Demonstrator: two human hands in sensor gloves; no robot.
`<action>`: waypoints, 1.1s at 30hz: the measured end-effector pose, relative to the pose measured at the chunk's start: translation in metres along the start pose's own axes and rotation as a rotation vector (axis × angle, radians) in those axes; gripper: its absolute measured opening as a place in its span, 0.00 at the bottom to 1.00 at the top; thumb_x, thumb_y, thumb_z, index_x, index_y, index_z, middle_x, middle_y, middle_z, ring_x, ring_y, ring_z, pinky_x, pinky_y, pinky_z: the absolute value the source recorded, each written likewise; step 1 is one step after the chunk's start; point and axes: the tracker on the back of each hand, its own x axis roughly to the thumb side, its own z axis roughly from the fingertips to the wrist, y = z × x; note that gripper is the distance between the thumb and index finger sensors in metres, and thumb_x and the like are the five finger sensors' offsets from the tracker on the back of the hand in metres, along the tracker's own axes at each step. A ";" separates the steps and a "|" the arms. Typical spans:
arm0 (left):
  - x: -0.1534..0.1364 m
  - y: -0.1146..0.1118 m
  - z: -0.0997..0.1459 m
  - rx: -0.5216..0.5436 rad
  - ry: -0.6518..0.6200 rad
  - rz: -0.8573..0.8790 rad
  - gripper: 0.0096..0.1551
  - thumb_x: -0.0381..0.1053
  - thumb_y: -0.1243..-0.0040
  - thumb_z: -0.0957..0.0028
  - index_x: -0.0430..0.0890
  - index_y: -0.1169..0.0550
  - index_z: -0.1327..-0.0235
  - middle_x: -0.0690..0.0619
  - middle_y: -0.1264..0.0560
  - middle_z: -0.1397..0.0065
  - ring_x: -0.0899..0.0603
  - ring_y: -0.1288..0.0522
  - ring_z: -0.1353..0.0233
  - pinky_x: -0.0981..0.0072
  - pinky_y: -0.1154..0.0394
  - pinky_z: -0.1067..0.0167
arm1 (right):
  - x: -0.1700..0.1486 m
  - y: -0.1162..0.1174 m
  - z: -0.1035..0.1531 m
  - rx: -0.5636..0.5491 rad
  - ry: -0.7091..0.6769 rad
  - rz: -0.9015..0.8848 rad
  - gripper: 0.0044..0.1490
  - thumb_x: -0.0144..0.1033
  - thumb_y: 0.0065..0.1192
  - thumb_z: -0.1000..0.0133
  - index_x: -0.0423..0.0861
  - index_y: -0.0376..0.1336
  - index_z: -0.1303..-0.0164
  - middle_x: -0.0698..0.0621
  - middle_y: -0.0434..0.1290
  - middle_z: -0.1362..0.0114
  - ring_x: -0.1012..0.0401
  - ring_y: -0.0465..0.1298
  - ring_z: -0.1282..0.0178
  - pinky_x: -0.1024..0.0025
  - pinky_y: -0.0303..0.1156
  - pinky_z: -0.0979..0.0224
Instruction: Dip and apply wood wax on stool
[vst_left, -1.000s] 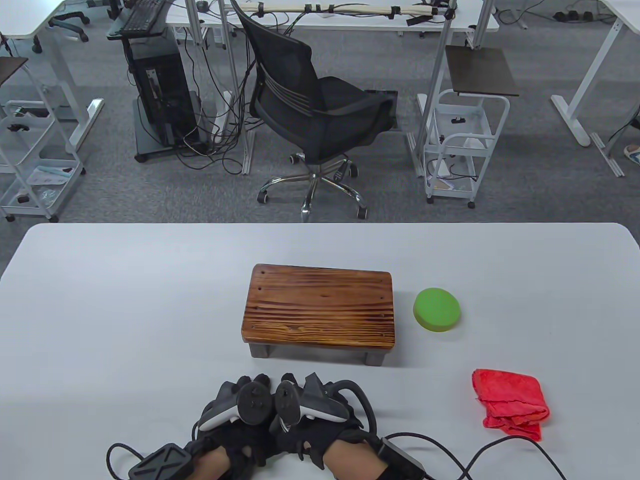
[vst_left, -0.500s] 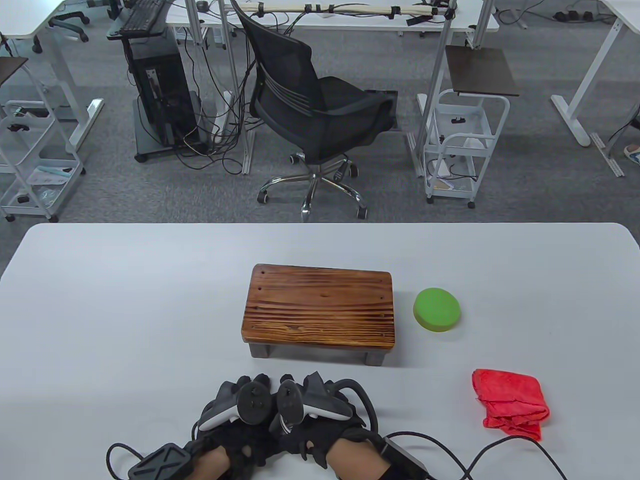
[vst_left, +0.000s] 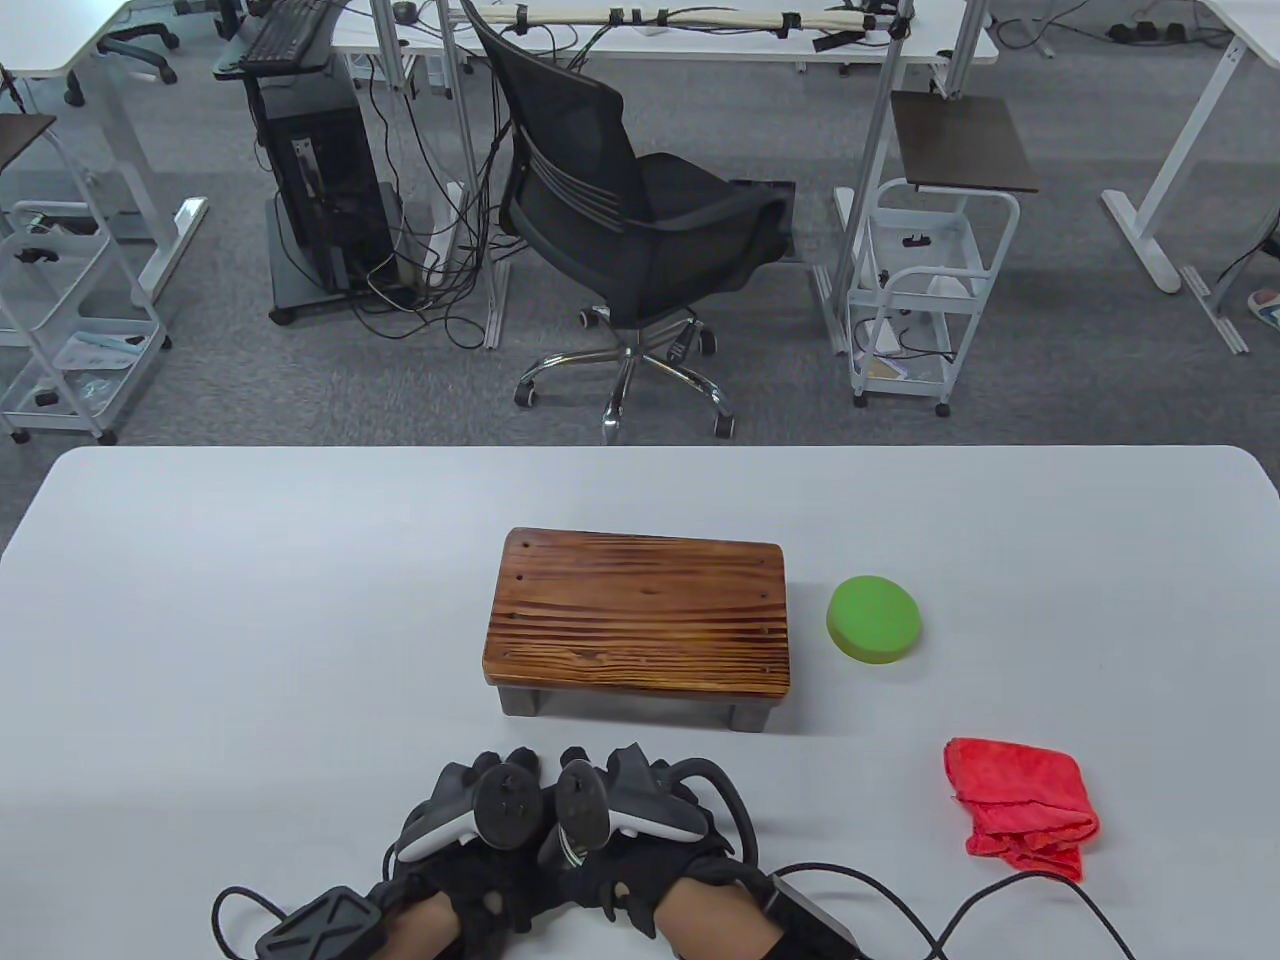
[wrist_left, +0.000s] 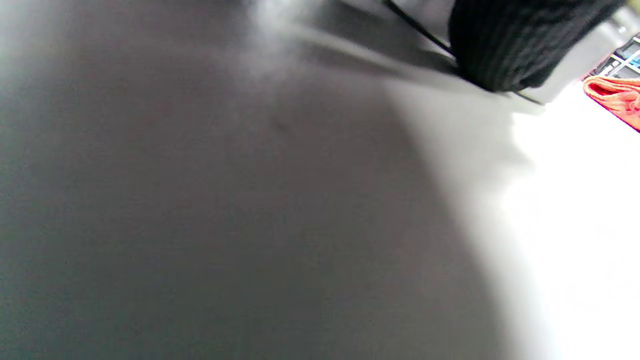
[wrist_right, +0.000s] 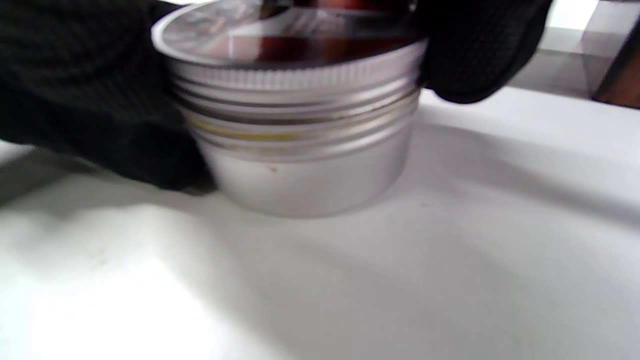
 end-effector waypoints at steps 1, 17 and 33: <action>0.000 0.000 0.000 0.000 0.000 0.000 0.44 0.71 0.45 0.35 0.62 0.55 0.21 0.35 0.78 0.18 0.22 0.80 0.26 0.15 0.73 0.41 | 0.000 0.000 0.000 0.001 0.001 0.000 0.62 0.69 0.69 0.46 0.48 0.42 0.16 0.43 0.52 0.21 0.35 0.66 0.29 0.51 0.77 0.33; 0.000 0.000 0.000 0.000 0.000 0.000 0.43 0.73 0.47 0.34 0.64 0.56 0.21 0.34 0.78 0.18 0.22 0.80 0.27 0.15 0.73 0.41 | -0.020 -0.028 0.033 -0.095 -0.018 -0.062 0.63 0.71 0.68 0.48 0.48 0.42 0.16 0.42 0.51 0.20 0.32 0.63 0.28 0.47 0.75 0.34; 0.000 0.000 0.000 0.000 0.000 0.000 0.43 0.72 0.46 0.34 0.64 0.56 0.20 0.35 0.78 0.18 0.22 0.80 0.26 0.15 0.73 0.41 | -0.133 0.009 0.089 -0.034 0.076 -0.028 0.63 0.72 0.67 0.49 0.49 0.42 0.17 0.45 0.51 0.20 0.38 0.59 0.22 0.42 0.70 0.26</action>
